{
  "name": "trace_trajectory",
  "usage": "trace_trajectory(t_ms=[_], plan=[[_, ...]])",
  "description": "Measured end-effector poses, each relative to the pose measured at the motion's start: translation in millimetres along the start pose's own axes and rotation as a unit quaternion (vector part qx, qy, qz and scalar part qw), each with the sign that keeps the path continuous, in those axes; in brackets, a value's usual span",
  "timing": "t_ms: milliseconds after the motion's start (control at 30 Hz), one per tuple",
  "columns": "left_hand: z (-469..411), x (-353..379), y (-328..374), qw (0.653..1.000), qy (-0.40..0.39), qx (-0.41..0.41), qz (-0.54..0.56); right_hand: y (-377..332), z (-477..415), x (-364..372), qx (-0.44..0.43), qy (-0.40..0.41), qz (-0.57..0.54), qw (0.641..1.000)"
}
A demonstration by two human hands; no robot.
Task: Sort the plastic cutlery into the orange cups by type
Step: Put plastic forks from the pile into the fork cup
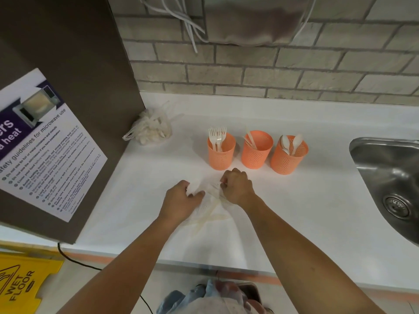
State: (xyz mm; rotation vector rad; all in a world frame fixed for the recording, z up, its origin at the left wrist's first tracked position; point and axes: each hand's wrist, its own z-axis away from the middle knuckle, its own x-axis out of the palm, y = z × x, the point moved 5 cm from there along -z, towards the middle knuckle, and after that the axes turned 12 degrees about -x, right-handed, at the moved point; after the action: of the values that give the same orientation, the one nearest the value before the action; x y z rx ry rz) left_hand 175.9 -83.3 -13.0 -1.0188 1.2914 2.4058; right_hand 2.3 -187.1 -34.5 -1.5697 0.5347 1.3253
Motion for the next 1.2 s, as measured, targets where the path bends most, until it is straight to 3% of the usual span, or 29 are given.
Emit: trace_trajectory(t_ms=[133, 233, 433, 533, 800, 900, 1033, 1200], plan=[[-1.4, 19.5, -9.9, 0.988, -0.041, -0.025, -0.145, -1.3, 3.6, -14.1, -0.035, 0.103, -0.041, 0.993], [-0.2, 30.6, -8.9, 0.983, -0.045, -0.009, -0.179, -6.2, 10.0, -14.7, -0.082, 0.115, -0.078, 0.987], [-6.6, 19.3, 1.4, 0.996, -0.063, -0.011, -0.06, -7.5, 30.2, 5.7, -0.124, 0.041, -0.081, 0.988], [-9.3, -4.1, 12.9, 1.0, -0.02, -0.005, -0.023, -2.3, 35.1, 8.5, -0.113, 0.042, -0.082, 0.989], [2.7, -56.1, 46.9, 0.997, 0.061, 0.025, 0.044, -19.8, 28.7, -34.2, -0.108, 0.196, -0.251, 0.942], [2.5, -61.8, 52.2, 0.998, 0.008, 0.007, 0.057, -39.8, 20.6, -49.0, -0.154, 0.224, -0.28, 0.921], [0.4, -57.8, 52.1, 0.972, -0.118, -0.048, 0.199, -55.9, 15.4, -51.0, -0.201, 0.204, -0.277, 0.917], [-6.7, -57.0, 49.1, 0.946, -0.133, -0.087, 0.281, -51.1, 22.1, -49.3, -0.163, 0.196, -0.306, 0.917]])
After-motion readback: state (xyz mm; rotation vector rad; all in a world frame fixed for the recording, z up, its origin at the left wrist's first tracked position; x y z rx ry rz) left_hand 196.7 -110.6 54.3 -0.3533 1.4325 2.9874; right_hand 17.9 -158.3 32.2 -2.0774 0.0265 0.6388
